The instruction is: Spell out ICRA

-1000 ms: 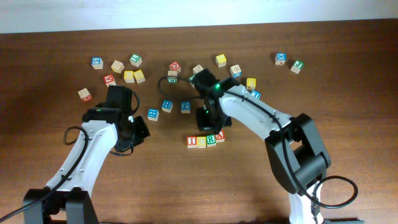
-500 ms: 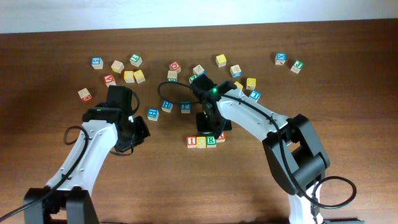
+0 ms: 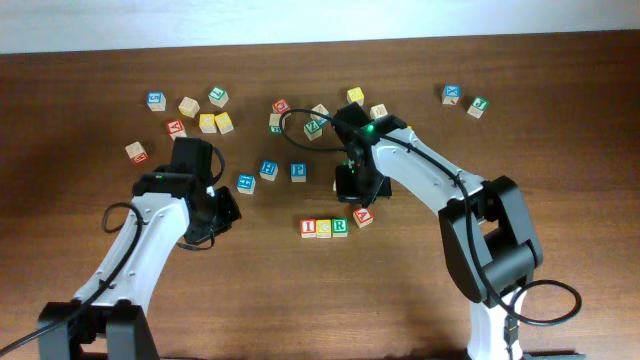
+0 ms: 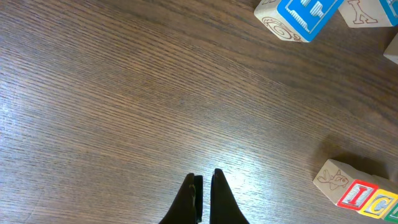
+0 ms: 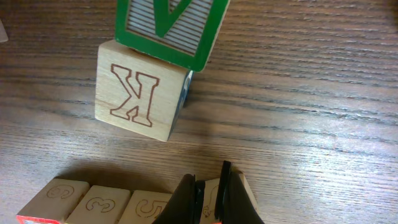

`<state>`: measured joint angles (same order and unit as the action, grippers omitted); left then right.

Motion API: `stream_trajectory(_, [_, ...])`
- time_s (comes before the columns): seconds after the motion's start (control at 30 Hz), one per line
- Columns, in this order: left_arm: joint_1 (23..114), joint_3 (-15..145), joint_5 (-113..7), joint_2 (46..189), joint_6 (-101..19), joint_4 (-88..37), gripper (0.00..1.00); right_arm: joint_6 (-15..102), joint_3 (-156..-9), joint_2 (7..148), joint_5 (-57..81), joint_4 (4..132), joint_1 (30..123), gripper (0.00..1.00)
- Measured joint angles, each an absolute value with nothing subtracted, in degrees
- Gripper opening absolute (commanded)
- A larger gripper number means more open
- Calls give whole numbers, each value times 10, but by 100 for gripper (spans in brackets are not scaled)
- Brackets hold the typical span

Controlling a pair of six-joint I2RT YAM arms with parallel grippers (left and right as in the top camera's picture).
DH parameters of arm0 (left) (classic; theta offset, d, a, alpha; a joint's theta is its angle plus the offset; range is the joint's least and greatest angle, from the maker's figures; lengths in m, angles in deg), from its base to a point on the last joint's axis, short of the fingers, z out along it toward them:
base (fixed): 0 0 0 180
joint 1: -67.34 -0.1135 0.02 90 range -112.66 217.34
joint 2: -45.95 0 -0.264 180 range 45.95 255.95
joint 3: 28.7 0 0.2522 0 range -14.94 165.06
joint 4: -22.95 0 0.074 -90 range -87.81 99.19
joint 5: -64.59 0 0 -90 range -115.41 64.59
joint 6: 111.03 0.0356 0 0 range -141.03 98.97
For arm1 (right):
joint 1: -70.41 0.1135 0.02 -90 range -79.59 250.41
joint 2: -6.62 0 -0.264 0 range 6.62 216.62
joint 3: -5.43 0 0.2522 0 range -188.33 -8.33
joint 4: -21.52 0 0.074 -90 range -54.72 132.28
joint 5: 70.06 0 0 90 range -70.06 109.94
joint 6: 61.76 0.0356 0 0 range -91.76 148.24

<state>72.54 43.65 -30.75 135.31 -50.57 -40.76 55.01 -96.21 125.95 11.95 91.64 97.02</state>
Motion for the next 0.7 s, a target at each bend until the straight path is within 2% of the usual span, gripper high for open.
stream_trajectory(0.33, [725,436,-307,1353,-506,-407,0,551,-963,1259,95,936,918,8])
stream_trajectory(0.7, [725,436,-308,1353,-506,-405,0,553,-963,1259,58,972,944,8])
